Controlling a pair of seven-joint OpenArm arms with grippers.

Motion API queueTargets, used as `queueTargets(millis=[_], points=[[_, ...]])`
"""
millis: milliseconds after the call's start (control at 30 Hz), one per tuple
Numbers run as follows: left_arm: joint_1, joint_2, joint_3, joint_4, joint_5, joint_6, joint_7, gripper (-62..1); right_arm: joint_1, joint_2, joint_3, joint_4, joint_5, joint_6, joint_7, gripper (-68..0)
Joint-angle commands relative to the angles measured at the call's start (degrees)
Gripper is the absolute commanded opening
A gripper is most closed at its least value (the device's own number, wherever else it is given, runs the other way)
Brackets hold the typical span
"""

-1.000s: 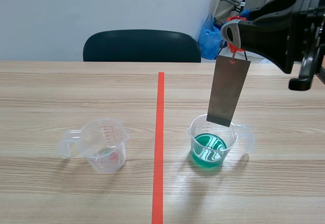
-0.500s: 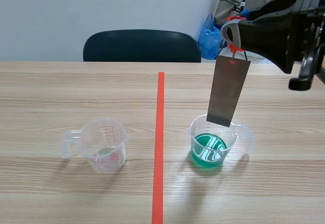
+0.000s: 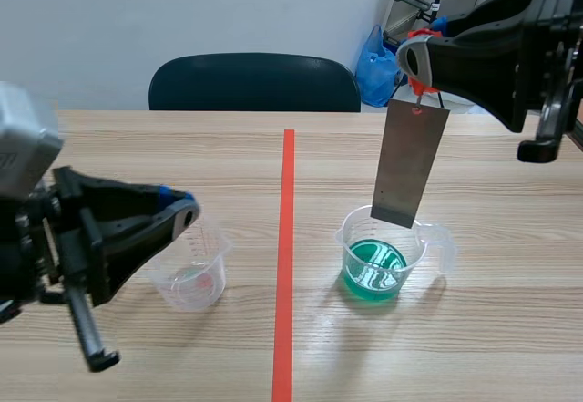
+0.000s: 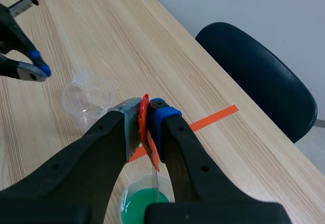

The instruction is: Do the redox reaction experiment

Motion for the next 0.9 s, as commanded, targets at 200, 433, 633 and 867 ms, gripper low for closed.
queueTargets(millis=[200,433,633,867], points=[[-14.73,4.85,9.49,-11.63,-0.81,0.28,3.41,-56.9,0.68,0.48,0.63,0.68,0.87,-0.31,0.85,-66.9],[-24.96,10.32,17.27,-22.62,-0.85,-1.95,3.48,-56.9,0.68,0.48,0.63,0.68,0.87,-0.31,0.83,-66.9],[-29.33,14.53,20.74,-23.80,-0.90,-5.07,6.12,-56.9,0.68,0.48,0.63,0.68,0.87,-0.31,0.83,-66.9],[-32.15,18.91,22.47,-23.82,-1.03,-5.11,8.81,-56.9,0.68,0.48,0.63,0.68,0.85,-0.31,0.83,-66.9]])
